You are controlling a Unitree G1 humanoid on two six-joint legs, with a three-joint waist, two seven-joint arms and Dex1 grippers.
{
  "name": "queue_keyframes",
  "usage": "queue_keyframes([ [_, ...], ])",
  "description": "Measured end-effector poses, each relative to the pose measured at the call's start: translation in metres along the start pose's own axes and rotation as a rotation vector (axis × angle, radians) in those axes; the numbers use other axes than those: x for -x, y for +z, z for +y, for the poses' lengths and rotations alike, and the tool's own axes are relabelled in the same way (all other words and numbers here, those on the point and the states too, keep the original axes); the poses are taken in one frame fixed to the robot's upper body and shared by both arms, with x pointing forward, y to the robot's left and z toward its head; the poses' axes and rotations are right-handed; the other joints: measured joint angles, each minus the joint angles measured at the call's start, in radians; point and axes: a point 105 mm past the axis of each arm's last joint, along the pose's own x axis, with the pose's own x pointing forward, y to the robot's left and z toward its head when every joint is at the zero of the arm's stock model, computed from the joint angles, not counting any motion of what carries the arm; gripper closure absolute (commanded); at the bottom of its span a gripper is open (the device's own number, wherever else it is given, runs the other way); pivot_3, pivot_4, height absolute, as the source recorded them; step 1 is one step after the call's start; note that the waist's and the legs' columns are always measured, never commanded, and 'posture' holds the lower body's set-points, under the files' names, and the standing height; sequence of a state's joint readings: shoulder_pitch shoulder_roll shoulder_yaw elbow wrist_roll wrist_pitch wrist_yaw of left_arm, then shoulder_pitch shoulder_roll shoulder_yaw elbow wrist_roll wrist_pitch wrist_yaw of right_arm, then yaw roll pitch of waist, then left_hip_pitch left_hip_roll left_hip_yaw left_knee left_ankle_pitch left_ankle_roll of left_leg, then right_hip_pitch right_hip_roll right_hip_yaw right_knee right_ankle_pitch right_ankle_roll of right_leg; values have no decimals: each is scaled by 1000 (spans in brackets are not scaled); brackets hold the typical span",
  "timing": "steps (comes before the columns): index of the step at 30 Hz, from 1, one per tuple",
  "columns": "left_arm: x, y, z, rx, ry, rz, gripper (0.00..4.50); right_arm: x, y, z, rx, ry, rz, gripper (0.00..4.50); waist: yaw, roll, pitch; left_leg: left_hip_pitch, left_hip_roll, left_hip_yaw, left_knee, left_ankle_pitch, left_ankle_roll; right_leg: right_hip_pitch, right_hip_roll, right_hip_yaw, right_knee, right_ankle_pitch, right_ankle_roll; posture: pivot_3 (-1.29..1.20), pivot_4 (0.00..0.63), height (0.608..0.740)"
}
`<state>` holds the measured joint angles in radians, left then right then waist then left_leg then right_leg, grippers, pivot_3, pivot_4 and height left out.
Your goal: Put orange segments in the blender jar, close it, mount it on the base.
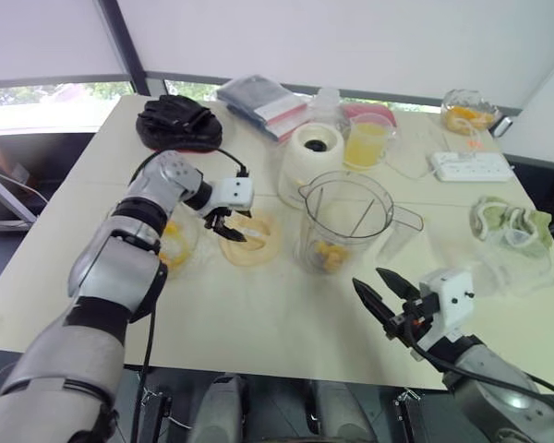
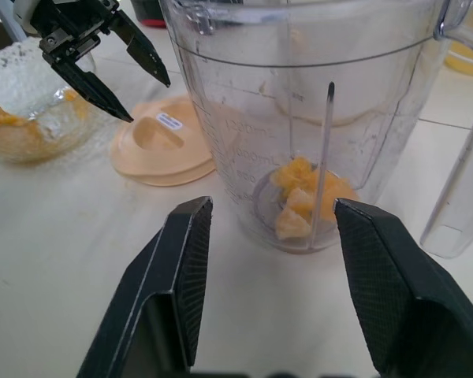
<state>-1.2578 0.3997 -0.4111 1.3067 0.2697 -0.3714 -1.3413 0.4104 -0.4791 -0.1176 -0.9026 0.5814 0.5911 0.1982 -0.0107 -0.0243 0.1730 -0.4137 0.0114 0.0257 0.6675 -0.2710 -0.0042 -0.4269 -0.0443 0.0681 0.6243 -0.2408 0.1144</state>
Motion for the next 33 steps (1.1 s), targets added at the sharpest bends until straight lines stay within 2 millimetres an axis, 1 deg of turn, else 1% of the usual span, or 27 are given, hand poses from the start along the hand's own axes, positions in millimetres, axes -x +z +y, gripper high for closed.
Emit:
queue_keyframes([
  [5, -11, 5, 4, -28, 37, 9, 1311, 2, 2, 2, 14, -15, -8, 1954, 0, -1, 0, 1, 0, 0, 1, 0, 0, 0, 0, 0, 4, 0, 0, 0, 150, 740],
  [9, -14, 3, 5, -33, 55, 23, 1311, 3, 2, 3, 15, -26, -12, 1954, -2, -1, 0, 3, 0, 0, 1, 0, 0, 0, 1, 0, 6, 0, 0, 0, 150, 740],
  [14, -18, -5, 2, -15, 61, 57, 1311, 4, 1, 3, 15, -39, -8, 1954, -1, -1, 0, 3, 0, 0, 1, 0, 0, 0, 1, 0, 6, 0, 0, 0, 150, 740],
  [19, -25, -14, -5, 12, 43, 75, 1311, 5, 3, 5, 24, -40, -18, 1954, -1, -1, -1, 3, 0, 0, 1, 0, 0, 0, 1, 0, 6, 0, 0, 0, 150, 740],
  [27, -34, -13, -5, 40, 57, 84, 1311, 5, 3, 4, 24, -41, -11, 1954, 0, -2, -1, 3, 0, 0, 1, 0, 0, 0, 1, 0, 6, 0, 1, 0, 150, 740],
  [30, -39, -18, -8, 75, 60, 95, 1311, 4, 3, 4, 26, -40, -10, 1954, -2, -2, -1, 3, 0, 0, 1, 0, 0, 0, 1, 0, 7, 0, 1, 0, 150, 740],
  [33, -40, -19, -7, 95, 74, 104, 1311, 5, 2, 4, 28, -40, -6, 1954, -2, -2, -2, 4, 0, 0, 1, 0, 0, 1, 1, 0, 7, 0, 1, 0, 150, 740],
])
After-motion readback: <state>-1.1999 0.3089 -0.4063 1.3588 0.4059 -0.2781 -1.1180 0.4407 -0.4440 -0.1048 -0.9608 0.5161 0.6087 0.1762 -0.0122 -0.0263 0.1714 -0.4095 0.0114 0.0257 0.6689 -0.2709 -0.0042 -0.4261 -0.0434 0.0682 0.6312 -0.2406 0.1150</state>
